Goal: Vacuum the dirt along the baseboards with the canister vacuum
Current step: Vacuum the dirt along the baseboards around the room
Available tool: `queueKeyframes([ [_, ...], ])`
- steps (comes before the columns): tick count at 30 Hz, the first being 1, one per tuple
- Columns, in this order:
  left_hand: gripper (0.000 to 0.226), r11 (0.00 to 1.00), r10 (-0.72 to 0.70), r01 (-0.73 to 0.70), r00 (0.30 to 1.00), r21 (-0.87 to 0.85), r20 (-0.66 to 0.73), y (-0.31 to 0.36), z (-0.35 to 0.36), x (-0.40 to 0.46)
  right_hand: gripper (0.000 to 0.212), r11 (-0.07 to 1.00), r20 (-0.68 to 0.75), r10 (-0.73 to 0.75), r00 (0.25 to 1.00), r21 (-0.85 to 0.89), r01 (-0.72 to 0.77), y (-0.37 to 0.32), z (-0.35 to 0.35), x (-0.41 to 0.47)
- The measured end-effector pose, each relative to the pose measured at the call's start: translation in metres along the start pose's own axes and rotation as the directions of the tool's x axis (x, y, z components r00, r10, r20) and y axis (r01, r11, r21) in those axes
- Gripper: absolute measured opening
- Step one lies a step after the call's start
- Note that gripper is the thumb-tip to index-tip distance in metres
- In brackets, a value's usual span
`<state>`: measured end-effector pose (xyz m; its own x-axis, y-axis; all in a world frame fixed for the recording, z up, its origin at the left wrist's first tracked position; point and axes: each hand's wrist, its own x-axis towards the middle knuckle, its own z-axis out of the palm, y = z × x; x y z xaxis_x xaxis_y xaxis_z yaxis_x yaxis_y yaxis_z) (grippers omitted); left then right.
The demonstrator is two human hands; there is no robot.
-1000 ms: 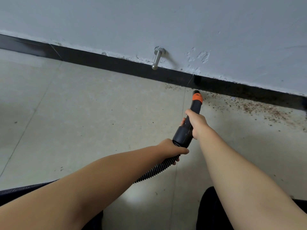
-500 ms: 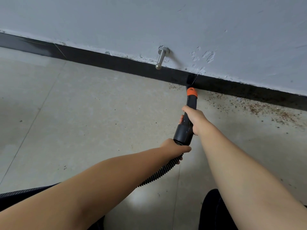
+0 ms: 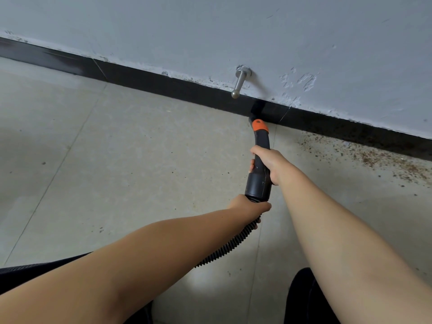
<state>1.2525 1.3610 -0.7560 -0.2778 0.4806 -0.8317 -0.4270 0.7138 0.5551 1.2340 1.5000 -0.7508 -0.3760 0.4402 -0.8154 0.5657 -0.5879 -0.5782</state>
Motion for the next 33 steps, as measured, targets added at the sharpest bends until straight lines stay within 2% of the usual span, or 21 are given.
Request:
queueKeyframes([
  [6, 0.024, 1.000, -0.012, 0.011, 1.000, -0.020, -0.026, 0.000, -0.008, -0.001, 0.018, 0.998, 0.022, -0.031, 0.999, -0.052, 0.032, -0.002, 0.013, -0.001],
  [10, 0.022, 1.000, -0.010, 0.010, 0.999, 0.014, 0.044, 0.001, -0.001, -0.004, 0.019, 1.000, -0.050, -0.004, 0.999, -0.003, 0.004, 0.004, -0.006, -0.003],
  [13, 0.021, 1.000, -0.025, 0.024, 0.996, 0.009, 0.090, -0.004, 0.012, -0.009, 0.017, 0.999, -0.058, 0.003, 0.998, -0.053, -0.006, 0.011, -0.017, -0.007],
  [17, 0.019, 0.998, -0.036, 0.038, 0.998, -0.047, 0.047, -0.010, 0.012, -0.011, 0.014, 0.991, 0.008, -0.019, 1.000, -0.135, 0.020, 0.011, -0.003, -0.010],
  [22, 0.020, 0.999, -0.033, 0.033, 0.999, -0.029, 0.018, -0.013, -0.002, -0.009, 0.014, 0.992, 0.012, -0.049, 0.999, -0.120, 0.050, 0.012, 0.011, -0.009],
  [25, 0.022, 0.999, -0.037, 0.036, 0.996, 0.011, 0.079, -0.014, 0.000, -0.006, 0.015, 0.997, -0.062, -0.039, 0.997, -0.068, 0.035, 0.018, 0.000, -0.011],
  [29, 0.027, 0.994, -0.024, 0.009, 0.991, 0.106, 0.135, -0.001, 0.007, 0.006, 0.014, 0.993, -0.227, 0.007, 0.974, 0.118, 0.021, 0.018, -0.028, -0.010],
  [33, 0.025, 0.986, -0.032, -0.003, 0.978, 0.169, 0.206, 0.004, 0.018, 0.014, 0.012, 0.983, -0.314, 0.020, 0.949, 0.177, 0.038, 0.023, -0.050, -0.013],
])
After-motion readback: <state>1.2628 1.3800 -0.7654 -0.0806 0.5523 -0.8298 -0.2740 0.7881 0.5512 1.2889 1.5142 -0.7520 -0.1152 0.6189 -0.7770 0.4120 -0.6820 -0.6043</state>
